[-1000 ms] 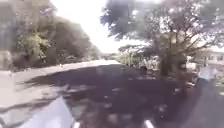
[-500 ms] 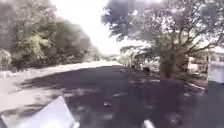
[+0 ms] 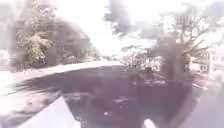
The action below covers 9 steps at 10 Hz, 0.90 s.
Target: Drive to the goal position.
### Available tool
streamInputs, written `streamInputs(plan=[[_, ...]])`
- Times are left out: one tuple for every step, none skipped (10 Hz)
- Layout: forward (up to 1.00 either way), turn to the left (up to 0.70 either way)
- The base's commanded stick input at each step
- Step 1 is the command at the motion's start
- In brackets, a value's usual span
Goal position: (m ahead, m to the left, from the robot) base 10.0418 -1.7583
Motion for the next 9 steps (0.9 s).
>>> streamInputs(plan=[[0.28,0.0],[0.0,0.0],[0.0,0.0],[0.0,0.0],[0.0,0.0],[0.0,0.0],[0.0,0.0],[0.0,0.0],[0.0,0.0]])
